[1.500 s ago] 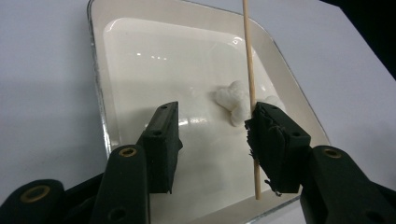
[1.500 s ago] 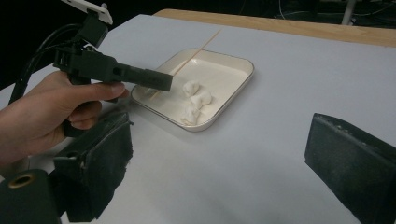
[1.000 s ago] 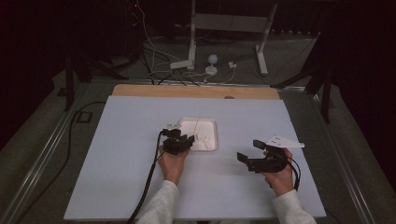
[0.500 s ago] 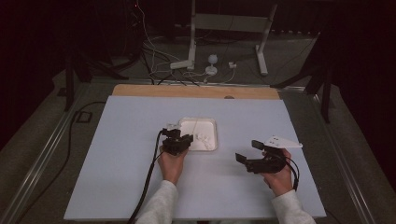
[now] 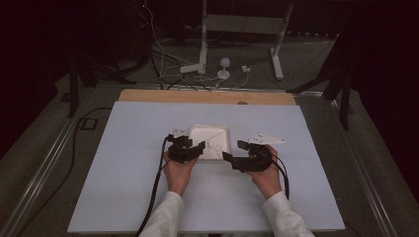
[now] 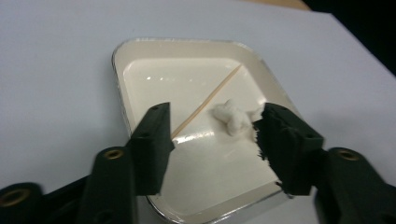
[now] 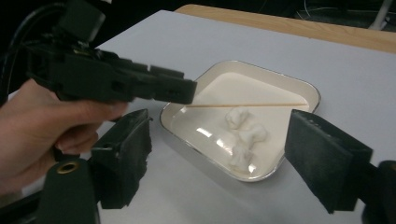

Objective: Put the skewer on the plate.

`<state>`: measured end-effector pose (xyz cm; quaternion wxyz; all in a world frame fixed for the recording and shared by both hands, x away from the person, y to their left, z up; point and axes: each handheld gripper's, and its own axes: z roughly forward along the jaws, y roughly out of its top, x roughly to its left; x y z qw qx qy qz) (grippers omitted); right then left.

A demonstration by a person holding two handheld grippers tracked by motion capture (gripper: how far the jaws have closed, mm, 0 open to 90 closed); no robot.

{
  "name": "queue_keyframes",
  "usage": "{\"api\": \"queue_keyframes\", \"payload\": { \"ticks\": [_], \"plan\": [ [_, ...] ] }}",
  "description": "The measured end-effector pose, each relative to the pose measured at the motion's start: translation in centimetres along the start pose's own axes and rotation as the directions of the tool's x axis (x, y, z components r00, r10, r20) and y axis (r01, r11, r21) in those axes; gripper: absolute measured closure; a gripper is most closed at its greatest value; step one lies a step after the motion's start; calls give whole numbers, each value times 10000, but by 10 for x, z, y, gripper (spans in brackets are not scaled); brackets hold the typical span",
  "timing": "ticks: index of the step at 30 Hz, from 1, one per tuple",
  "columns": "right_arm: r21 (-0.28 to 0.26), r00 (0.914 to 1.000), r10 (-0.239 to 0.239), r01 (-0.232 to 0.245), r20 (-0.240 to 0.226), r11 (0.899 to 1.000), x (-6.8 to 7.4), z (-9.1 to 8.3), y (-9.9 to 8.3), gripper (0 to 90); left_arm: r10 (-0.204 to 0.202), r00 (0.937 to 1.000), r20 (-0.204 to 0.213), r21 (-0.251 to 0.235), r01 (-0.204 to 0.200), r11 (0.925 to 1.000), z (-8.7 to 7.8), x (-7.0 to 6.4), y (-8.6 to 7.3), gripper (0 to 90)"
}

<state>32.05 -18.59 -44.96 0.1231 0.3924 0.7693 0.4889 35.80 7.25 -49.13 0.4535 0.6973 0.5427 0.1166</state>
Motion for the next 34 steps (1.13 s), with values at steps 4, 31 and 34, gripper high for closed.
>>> {"api": "queue_keyframes", "payload": {
  "ticks": [4, 31, 34],
  "plan": [
    [-87, 10000, 18, -18, 13, 10000, -4, -12, -2, 186, 637, 9967, 501, -242, -626, 9977, -22, -1, 3, 259],
    [-1156, 9859, 282, -90, 1650, 9932, -44, -118, -75, 38, 2110, 9766, -406, -3139, -2130, 9253, -174, 75, -47, 8],
    [-1237, 9851, 301, -91, 1692, 9923, -46, -120, -77, 35, 2056, 9775, -478, -3170, -2100, 9249, -175, 76, -46, 8]
  ]
}}
